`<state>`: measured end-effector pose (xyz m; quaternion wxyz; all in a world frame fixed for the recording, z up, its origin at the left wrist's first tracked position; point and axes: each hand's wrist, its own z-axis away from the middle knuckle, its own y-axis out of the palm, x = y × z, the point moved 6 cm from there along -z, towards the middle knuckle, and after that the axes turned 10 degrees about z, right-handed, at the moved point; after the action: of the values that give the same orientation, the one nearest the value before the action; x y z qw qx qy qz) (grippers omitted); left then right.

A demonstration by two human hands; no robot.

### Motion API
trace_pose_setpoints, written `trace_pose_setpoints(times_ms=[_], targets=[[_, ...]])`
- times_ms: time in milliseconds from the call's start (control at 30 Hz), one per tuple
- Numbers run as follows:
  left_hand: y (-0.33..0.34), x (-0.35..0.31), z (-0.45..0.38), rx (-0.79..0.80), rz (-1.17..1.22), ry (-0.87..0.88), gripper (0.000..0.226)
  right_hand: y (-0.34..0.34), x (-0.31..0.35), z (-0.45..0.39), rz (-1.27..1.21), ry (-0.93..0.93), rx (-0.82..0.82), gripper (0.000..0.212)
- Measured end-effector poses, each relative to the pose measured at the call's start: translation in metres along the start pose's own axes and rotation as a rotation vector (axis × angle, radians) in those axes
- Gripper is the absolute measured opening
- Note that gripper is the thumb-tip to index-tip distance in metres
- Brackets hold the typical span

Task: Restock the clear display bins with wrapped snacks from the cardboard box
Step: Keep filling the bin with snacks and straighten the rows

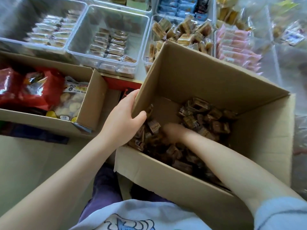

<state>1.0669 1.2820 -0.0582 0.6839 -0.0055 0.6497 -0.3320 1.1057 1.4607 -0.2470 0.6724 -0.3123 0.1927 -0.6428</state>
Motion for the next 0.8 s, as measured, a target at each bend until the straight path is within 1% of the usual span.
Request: trace_pose_setpoints(times_ms=[67,133,233,267,333,400,467,500,567,600,633,700,733,800], targets=[[-0.001,0.0,0.001,0.007,0.023,-0.004,0.057,-0.035,-0.02,0.024,-0.251,0.071,-0.019,0.031],[-0.001,0.001,0.001,0.022,0.063,-0.019,0.055,-0.063,-0.032,0.053,-0.603,0.084,-0.033,0.023],[-0.001,-0.005,0.002,0.034,0.133,-0.019,0.048,-0.093,-0.032,0.094,-1.108,-0.007,-0.103,0.022],[-0.003,-0.007,0.002,0.019,0.166,-0.016,0.045,-0.103,-0.029,0.105,-1.223,-0.058,-0.123,0.023],[-0.012,-0.013,-0.001,-0.05,0.26,-0.001,0.04,-0.125,-0.018,0.125,-1.356,-0.18,-0.156,0.027],[-0.025,-0.023,-0.006,-0.091,0.415,0.012,0.042,-0.147,-0.005,0.141,-1.401,-0.276,-0.195,0.031],[-0.038,-0.036,-0.014,-0.076,0.593,0.01,0.053,-0.167,0.01,0.15,-1.384,-0.326,-0.259,0.03],[-0.045,-0.043,-0.018,-0.059,0.661,0.012,0.057,-0.178,0.019,0.153,-1.358,-0.333,-0.307,0.028],[-0.06,-0.052,-0.026,-0.045,0.732,0.03,0.056,-0.197,0.038,0.154,-1.271,-0.326,-0.401,0.026],[-0.068,-0.052,-0.031,-0.052,0.762,0.026,0.054,-0.206,0.049,0.153,-1.212,-0.316,-0.433,0.028],[-0.077,-0.049,-0.037,-0.056,0.81,-0.005,0.053,-0.215,0.059,0.15,-1.165,-0.301,-0.456,0.035],[-0.093,-0.033,-0.052,-0.011,1.023,-0.154,0.052,-0.234,0.074,0.139,-1.113,-0.263,-0.505,0.049],[-0.1,-0.025,-0.059,0.03,1.173,-0.261,0.05,-0.246,0.08,0.132,-1.084,-0.25,-0.557,0.046],[-0.115,-0.007,-0.071,0.083,1.413,-0.468,0.041,-0.27,0.095,0.118,-1.008,-0.271,-0.679,0.027]])
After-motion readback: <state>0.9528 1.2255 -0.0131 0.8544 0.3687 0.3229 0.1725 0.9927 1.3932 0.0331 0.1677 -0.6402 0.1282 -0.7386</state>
